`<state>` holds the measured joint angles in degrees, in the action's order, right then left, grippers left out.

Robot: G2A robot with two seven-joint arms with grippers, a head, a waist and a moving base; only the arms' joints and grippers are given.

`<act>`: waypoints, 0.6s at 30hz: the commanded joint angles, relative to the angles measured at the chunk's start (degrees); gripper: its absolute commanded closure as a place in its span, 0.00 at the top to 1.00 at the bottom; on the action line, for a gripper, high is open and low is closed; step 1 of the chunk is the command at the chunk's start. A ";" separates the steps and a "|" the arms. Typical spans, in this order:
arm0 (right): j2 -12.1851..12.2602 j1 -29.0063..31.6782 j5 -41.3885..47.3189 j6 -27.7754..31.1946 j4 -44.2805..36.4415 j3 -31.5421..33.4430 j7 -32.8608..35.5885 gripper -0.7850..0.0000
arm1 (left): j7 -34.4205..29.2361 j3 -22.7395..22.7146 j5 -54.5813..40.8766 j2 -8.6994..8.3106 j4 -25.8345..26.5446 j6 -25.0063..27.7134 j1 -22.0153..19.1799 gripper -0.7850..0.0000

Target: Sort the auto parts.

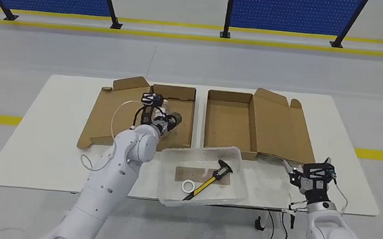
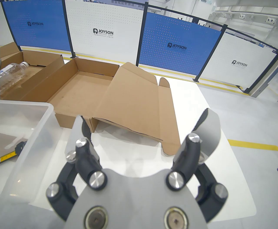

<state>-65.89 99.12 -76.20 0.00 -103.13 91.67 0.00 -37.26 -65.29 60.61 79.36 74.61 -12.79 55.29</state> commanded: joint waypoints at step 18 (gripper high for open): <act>0.00 0.00 0.00 0.00 0.00 0.00 0.00 1.00 | -2.53 9.67 1.44 3.59 -18.15 -0.13 -10.13 0.00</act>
<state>-65.89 99.12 -76.20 0.00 -103.13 91.67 0.00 -39.75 -55.88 62.37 82.75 57.26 -12.79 45.49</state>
